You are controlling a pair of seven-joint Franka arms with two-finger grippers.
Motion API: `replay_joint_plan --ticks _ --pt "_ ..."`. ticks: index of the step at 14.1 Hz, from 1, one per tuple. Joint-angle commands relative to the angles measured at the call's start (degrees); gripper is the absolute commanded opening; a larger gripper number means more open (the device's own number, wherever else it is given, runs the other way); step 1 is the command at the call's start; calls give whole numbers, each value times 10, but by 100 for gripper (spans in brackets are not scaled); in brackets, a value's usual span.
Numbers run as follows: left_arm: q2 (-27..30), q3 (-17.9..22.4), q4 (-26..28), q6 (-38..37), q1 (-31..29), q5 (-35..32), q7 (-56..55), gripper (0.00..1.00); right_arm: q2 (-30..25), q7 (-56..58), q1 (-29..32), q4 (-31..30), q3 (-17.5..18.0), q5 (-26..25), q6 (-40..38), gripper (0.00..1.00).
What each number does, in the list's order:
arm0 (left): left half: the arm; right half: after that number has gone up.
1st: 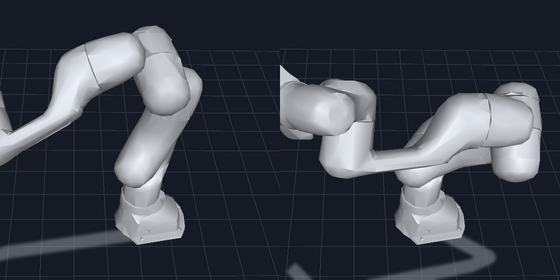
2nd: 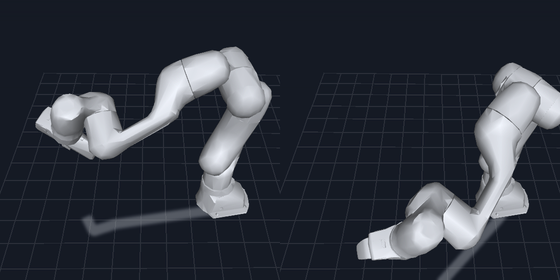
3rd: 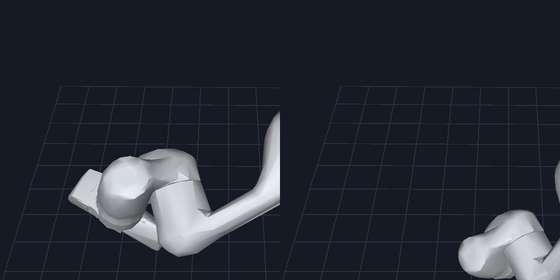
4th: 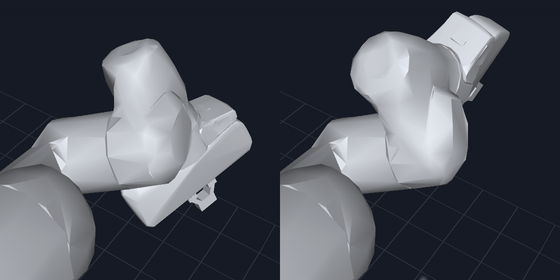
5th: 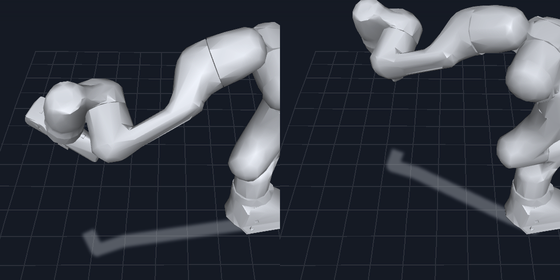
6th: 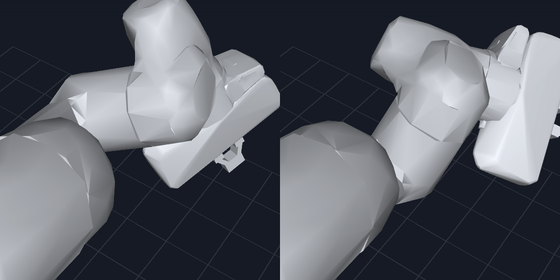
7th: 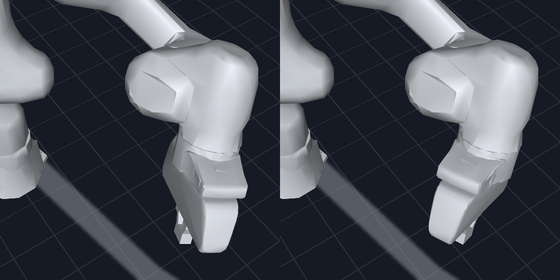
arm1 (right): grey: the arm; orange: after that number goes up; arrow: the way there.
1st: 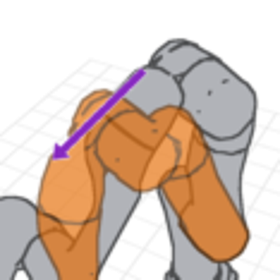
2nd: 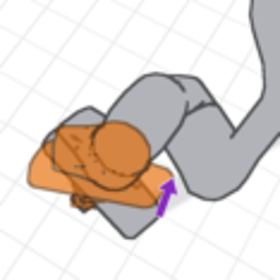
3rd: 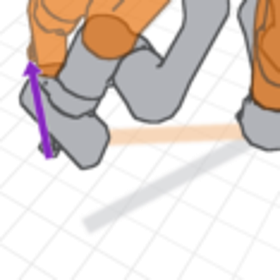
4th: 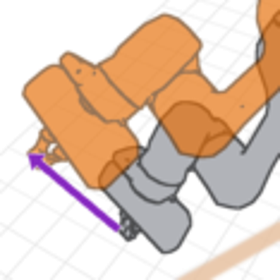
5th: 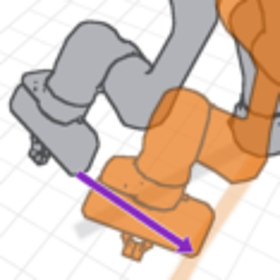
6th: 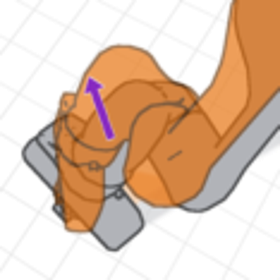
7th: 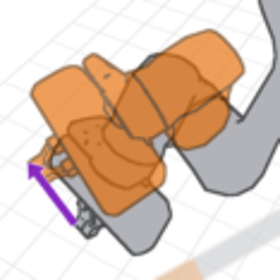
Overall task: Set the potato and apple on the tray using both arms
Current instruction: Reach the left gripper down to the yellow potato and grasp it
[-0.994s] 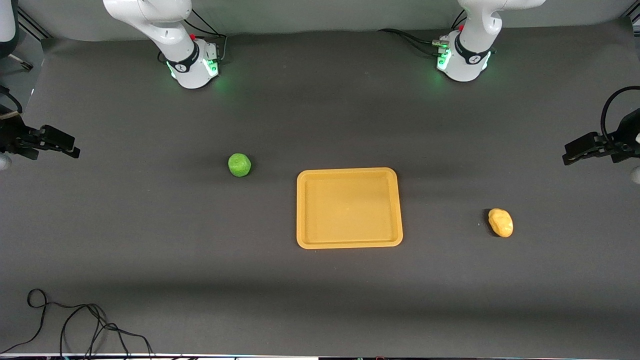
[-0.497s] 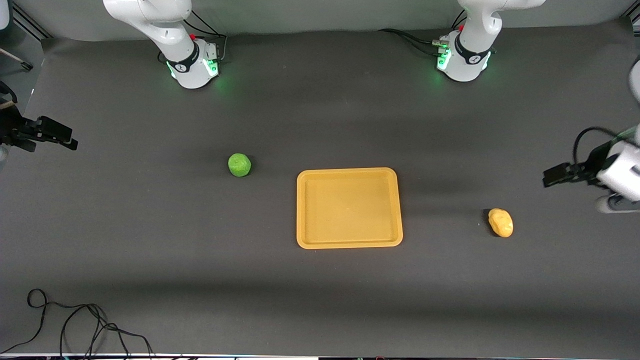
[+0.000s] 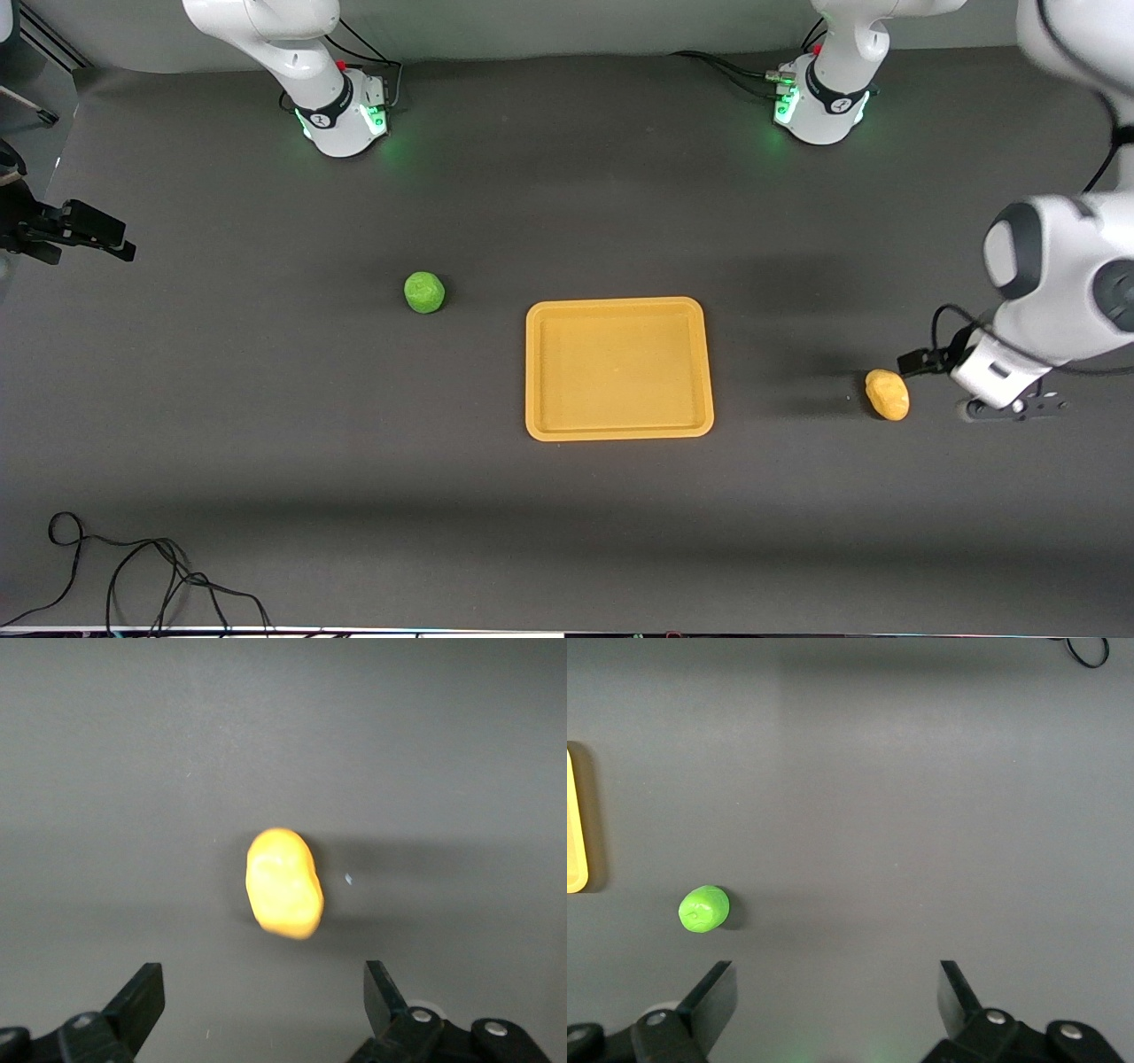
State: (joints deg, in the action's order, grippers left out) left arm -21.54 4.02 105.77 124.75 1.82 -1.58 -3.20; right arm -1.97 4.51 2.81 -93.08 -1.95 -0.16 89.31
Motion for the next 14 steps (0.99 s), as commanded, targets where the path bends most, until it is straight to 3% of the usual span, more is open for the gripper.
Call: replay_joint_plan --ticks 1,5,7,9,11,14 --pt "-63 0 -6 49 -9 -7 -43 100 -1 6 -1 -1 -3 1 -4 100" --pt "-121 -1 -9 106 -7 -5 -71 99 0 9 -1 -2 -3 0 0 100" --pt "-131 -1 -8 107 -6 -4 -71 91 0 10 -1 -2 -3 0 -1 100" --pt "-134 -1 -8 105 -6 -4 -71 60 1 11 -1 -2 -3 0 -1 100" --pt "-122 -2 -11 93 -2 -5 -78 34 0 11 -1 -2 -3 0 0 100" --pt "-77 -4 -28 10 23 -5 -101 13 0 9 -2 -7 -2 0 0 100"
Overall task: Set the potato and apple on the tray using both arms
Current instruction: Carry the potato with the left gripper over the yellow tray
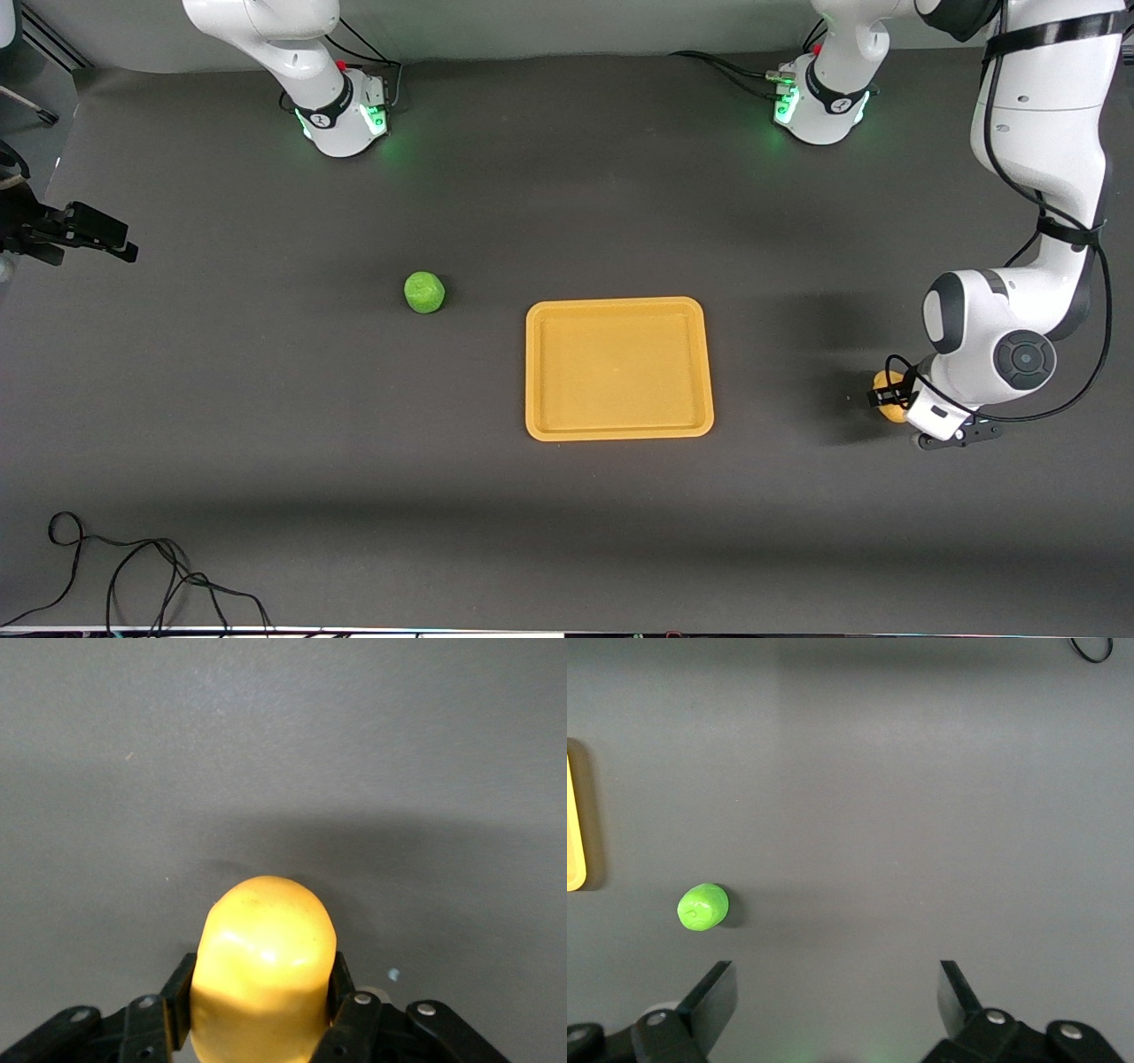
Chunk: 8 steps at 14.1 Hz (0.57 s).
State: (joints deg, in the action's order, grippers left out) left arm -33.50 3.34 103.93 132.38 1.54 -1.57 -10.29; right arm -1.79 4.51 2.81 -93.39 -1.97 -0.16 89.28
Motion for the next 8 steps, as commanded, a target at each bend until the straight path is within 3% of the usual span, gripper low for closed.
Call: replay_joint_plan --ticks 1,3,6,8 --pt "56 3 -21 -106 45 -5 -56 9 -1 4 -2 -4 -1 0 0 100" --pt "70 3 -46 -170 99 -5 -132 8 -3 2 -3 -3 -1 0 0 100" --pt "60 2 -70 -170 200 -2 -300 8 -5 2 -3 -5 -1 0 0 100" --pt "32 1 -102 -170 238 21 -348 9 -7 1 -4 -7 0 0 -1 100"
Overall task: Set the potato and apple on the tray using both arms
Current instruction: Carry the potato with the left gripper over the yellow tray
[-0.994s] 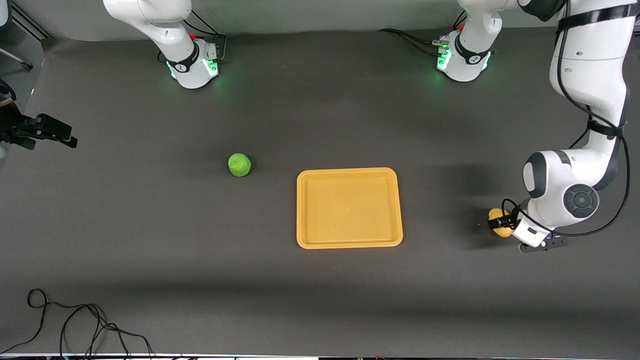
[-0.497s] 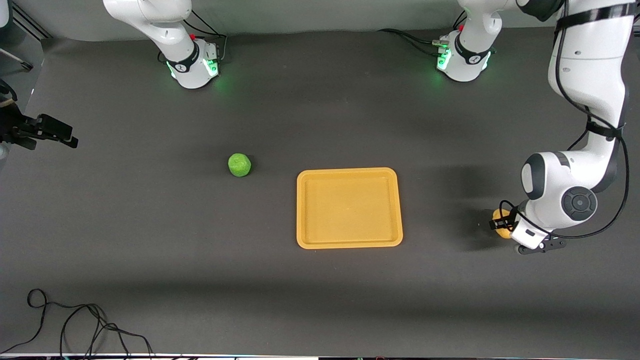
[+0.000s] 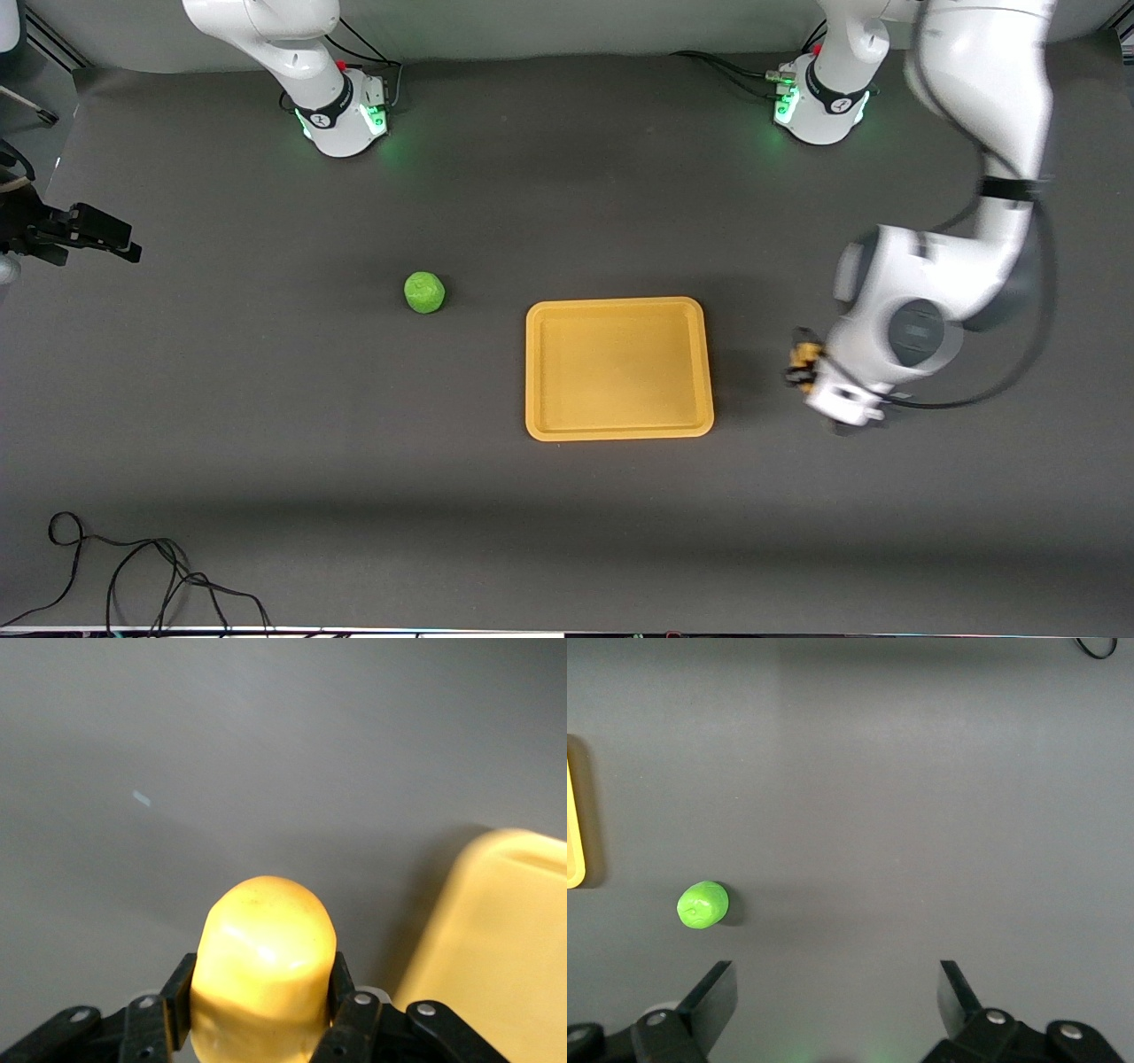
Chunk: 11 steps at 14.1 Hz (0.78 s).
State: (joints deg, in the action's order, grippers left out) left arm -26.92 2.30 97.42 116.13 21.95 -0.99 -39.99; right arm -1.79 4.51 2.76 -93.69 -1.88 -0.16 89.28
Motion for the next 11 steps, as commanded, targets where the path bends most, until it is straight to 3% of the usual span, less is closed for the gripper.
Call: replay_joint_plan --ticks 1,5,8,11 --pt "-48 5 -48 -6 46 20 -44 11 -10 -1 -12 -9 -1 1 -1 100" --pt "-91 -35 -62 58 55 12 -33 12 -36 -115 -94 -53 -1 13 18 100" --pt "-115 -36 -59 111 79 11 -41 12 -64 -227 -187 -102 -1 12 54 100" --pt "-122 -36 -58 103 80 -10 -35 12 -80 -342 -277 -121 -1 11 63 100"
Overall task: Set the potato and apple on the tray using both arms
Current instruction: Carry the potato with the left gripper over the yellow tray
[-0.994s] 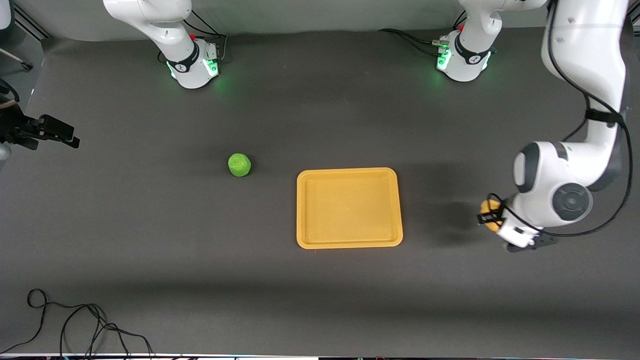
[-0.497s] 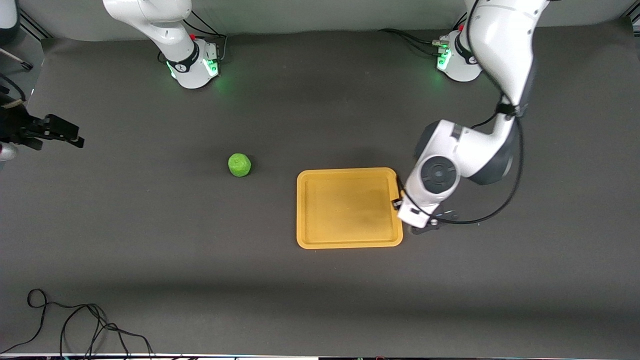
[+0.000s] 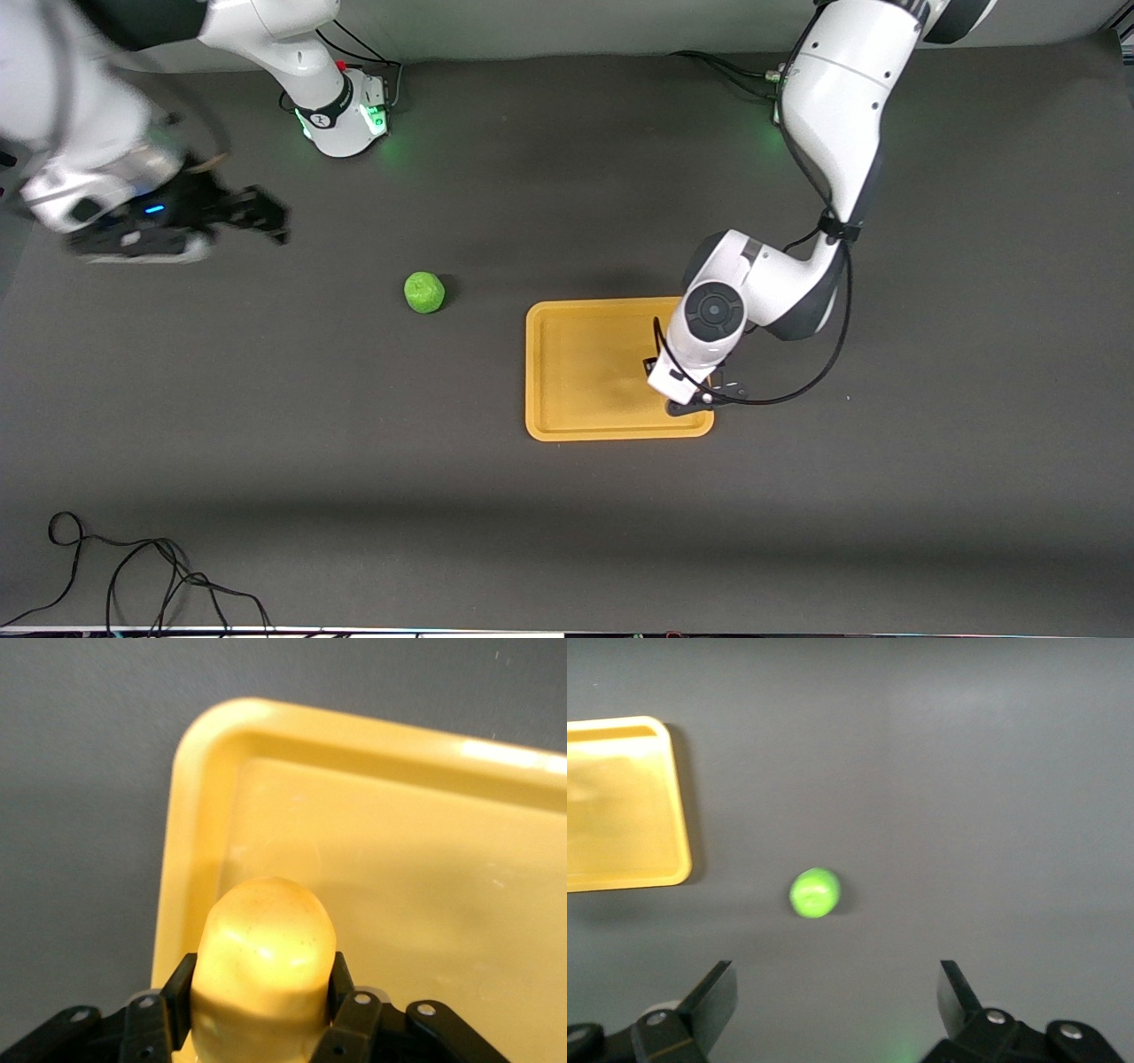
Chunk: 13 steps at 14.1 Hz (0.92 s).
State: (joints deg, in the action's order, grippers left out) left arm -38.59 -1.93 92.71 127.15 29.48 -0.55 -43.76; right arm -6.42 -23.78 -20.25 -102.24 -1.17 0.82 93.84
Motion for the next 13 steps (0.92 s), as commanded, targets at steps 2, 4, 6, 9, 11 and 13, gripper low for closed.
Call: replay_joint_plan --ticks 2,4,6,9,11,13 --pt "-5 6 -13 -17 6 -32 3 16 -63 -64 -85 -78 -8 -12 31 100" --pt "-10 6 -12 -18 6 -41 4 19 -129 -65 -90 -172 -4 -16 78 100" --pt "-10 6 -12 -18 5 -41 7 46 -142 -61 -108 -219 -2 -17 108 100" --pt "-10 6 -12 -19 6 -41 3 79 -131 -58 -116 -266 -3 -17 182 100" --pt "-4 6 -13 -20 5 -41 -3 92 -101 -58 -115 -270 -5 -32 215 100" --pt "4 6 -16 -36 3 -40 -4 95 -74 -58 -114 -297 -8 -36 276 100"
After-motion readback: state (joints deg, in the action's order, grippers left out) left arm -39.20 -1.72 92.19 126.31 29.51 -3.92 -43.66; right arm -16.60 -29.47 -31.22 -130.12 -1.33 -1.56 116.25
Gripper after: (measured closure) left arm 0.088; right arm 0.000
